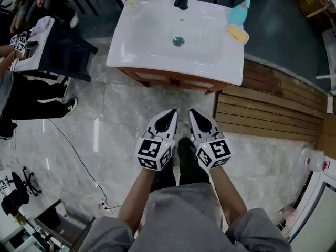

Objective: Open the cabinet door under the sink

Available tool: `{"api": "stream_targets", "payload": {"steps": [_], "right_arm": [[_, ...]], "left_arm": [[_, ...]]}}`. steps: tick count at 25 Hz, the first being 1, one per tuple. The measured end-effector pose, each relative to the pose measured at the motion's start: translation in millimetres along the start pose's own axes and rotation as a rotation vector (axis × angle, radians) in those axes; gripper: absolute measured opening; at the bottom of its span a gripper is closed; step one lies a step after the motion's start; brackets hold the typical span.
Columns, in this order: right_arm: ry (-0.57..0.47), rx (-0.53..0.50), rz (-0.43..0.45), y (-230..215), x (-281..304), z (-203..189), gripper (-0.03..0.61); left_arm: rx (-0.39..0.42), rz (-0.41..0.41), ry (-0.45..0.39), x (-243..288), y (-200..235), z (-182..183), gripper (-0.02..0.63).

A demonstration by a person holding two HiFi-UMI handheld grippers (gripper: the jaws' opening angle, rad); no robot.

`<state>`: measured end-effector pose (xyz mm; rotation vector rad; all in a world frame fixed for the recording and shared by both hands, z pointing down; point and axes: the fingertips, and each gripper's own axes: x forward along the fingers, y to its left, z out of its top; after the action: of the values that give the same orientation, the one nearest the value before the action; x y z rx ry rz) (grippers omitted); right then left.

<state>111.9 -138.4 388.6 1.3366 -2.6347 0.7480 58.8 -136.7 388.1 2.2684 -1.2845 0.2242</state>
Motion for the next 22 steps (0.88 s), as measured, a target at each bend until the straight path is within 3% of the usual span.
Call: {"api": "stream_targets", "payload": {"steps": [11, 22], "right_arm": [[-0.029, 0.029, -0.071, -18, 34, -32, 0.010], [-0.001, 0.003, -0.082, -36, 59, -73, 0.010]], "left_arm": [[0.037, -0.018, 0.006, 22, 36, -27, 0.008], [0.024, -0.004, 0.016, 47, 66, -64, 0.008]]}}
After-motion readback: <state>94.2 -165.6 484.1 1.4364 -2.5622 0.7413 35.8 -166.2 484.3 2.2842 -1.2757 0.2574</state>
